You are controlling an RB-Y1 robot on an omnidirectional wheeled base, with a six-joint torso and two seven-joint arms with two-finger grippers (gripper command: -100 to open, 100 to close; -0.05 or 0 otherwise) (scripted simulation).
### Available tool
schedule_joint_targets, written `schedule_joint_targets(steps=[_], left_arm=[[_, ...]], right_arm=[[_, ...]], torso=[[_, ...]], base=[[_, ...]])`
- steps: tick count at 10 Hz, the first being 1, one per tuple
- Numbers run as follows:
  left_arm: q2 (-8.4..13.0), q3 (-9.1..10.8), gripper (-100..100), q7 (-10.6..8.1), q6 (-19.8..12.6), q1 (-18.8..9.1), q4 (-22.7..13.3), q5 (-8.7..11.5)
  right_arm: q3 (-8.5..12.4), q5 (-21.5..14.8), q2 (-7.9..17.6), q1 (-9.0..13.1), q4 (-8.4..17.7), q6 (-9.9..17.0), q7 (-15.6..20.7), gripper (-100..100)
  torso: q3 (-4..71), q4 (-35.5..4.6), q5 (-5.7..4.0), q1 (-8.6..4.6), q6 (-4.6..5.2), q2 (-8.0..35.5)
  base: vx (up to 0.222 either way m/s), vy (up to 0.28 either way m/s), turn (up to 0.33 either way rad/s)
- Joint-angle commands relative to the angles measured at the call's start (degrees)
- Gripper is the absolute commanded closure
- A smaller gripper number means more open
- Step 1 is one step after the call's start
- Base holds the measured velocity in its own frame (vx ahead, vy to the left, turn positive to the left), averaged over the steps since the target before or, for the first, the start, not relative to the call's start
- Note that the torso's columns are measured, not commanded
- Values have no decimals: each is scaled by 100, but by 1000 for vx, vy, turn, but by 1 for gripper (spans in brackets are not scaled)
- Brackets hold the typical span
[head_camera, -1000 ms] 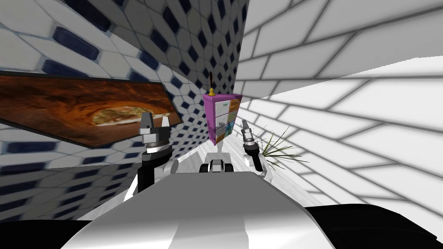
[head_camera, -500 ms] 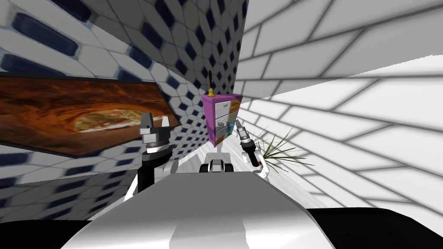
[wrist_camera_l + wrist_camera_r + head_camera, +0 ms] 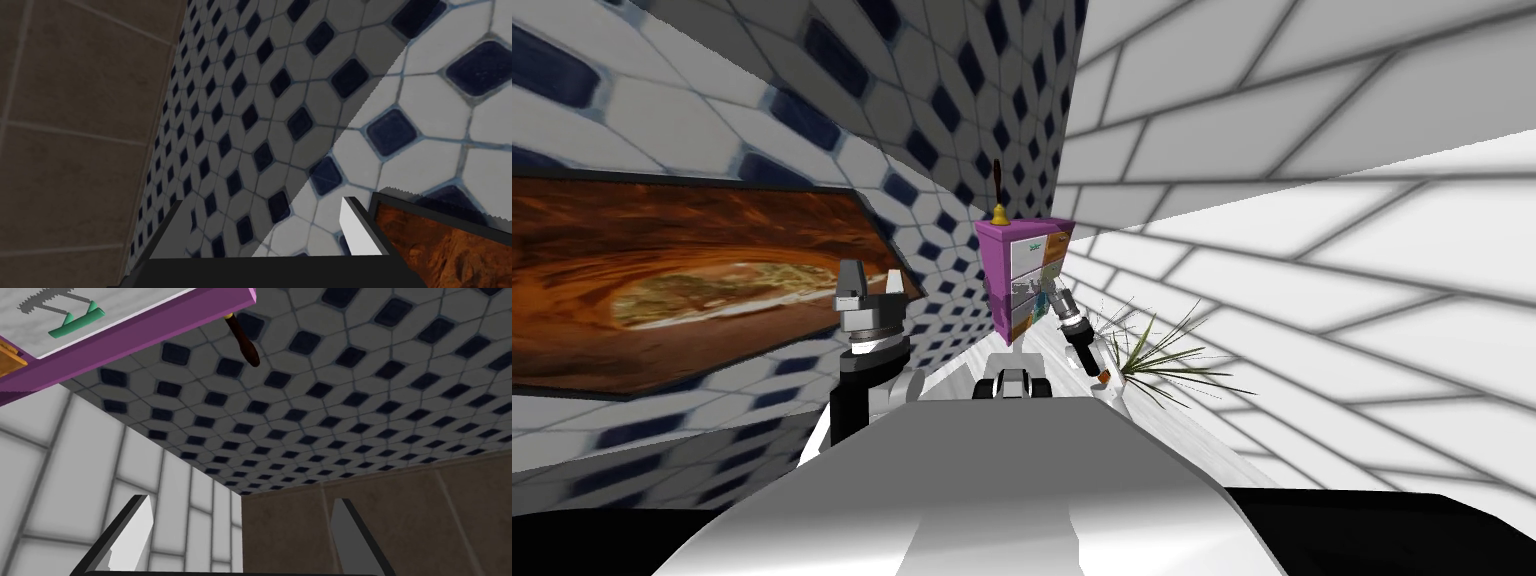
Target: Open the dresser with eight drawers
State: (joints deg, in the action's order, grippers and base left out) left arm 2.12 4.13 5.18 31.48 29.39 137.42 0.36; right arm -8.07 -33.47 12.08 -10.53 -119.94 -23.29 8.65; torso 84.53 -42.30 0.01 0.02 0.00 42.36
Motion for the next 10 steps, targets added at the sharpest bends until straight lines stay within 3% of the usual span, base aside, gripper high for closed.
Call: schedule_joint_targets(steps=[1, 2, 3, 4, 5, 7, 8, 9, 10], left_arm=[[0, 0, 0, 0, 0, -1, 0, 0], [0, 0, 0, 0, 0, 0, 0, 0], [0, 0, 0, 0, 0, 0, 0, 0], [0, 0, 0, 0, 0, 0, 0, 0], [0, 0, 0, 0, 0, 0, 0, 0], [0, 0, 0, 0, 0, 0, 0, 0], [0, 0, 0, 0, 0, -1, 0, 0], [0, 0, 0, 0, 0, 0, 0, 0], [0, 0, 0, 0, 0, -1, 0, 0]], right_arm=[[-79, -400, 47, 238, 146, 75, 207, -100], [-79, -552, 47, 238, 146, 75, 207, -100], [-161, -740, 83, 444, 260, 154, 389, -100], [-161, -926, 83, 444, 260, 154, 389, -100], [-242, -1094, 118, 652, 376, 230, 571, -100], [-242, -1320, 118, 652, 376, 230, 571, -100], [-322, -1549, 153, 860, 494, 303, 750, -100], [-322, -1697, 153, 860, 494, 303, 750, -100], [-401, -1869, 184, 1066, 612, 373, 926, -100]], torso=[[-11, -5, -3, -9, 1, 17], [-2, -2, -1, -2, 1, -1], [5, 2, -1, -4, 0, -9], [9, 4, 0, 2, 0, -15], [8, 4, -1, -2, 0, -13], [5, 3, 0, 1, 0, -8], [-6, -3, -2, -6, 0, 9], [-1, -1, -2, -5, 1, -2], [3, 1, -1, -2, 0, -5]], base=[[77, 42, -61], [82, 35, -34], [85, 46, -73], [87, 40, -31], [123, 37, -54], [74, 40, -15], [77, 32, -65], [75, 37, -37], [105, 45, -60]])
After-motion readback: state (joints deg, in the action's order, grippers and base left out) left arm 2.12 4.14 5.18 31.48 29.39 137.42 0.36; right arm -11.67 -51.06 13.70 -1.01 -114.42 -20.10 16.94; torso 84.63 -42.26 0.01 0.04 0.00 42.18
